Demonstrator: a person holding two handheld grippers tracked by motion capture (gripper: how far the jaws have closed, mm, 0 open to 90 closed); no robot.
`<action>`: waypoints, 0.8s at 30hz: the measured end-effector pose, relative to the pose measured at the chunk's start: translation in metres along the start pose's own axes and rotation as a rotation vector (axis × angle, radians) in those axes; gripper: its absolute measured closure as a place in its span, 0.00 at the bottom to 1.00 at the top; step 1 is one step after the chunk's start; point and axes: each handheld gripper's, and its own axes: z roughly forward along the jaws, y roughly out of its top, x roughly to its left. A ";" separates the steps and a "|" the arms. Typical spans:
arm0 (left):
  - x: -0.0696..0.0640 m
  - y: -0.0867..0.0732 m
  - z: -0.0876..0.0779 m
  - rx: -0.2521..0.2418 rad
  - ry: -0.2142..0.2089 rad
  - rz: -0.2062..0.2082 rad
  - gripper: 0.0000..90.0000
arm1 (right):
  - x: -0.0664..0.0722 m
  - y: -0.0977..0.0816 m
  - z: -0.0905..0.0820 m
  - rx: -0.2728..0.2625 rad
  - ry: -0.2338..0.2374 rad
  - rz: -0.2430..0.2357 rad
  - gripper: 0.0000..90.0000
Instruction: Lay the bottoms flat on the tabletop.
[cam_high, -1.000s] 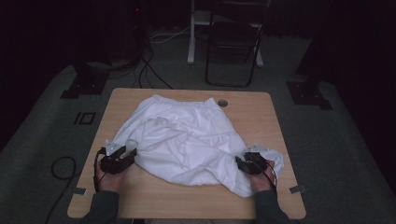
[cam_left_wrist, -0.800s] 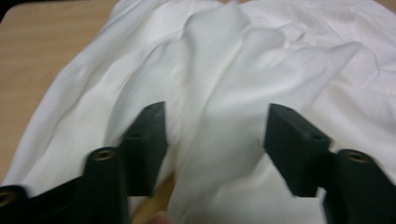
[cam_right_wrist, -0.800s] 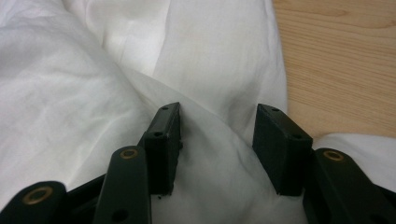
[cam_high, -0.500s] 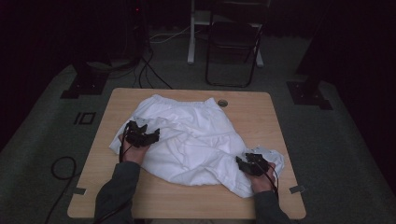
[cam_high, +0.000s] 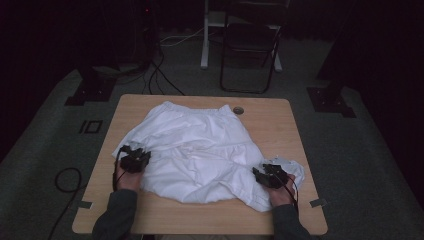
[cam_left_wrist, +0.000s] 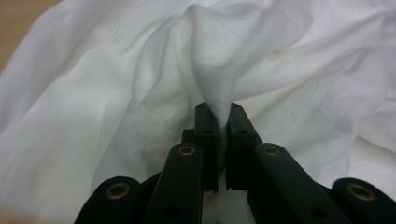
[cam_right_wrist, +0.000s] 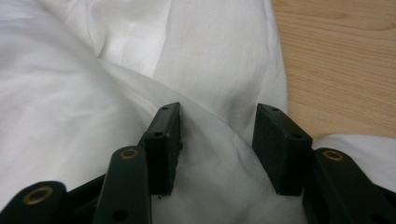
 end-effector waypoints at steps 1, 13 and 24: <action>0.004 -0.007 -0.007 -0.003 0.005 -0.015 0.96 | 0.000 0.000 0.000 0.000 0.000 0.000 0.57; 0.020 -0.032 -0.038 -0.062 0.014 -0.053 0.69 | 0.000 0.000 0.000 -0.001 -0.001 -0.001 0.57; -0.055 0.049 0.010 -0.096 -0.121 0.182 0.54 | 0.000 0.000 0.000 -0.002 -0.001 0.000 0.57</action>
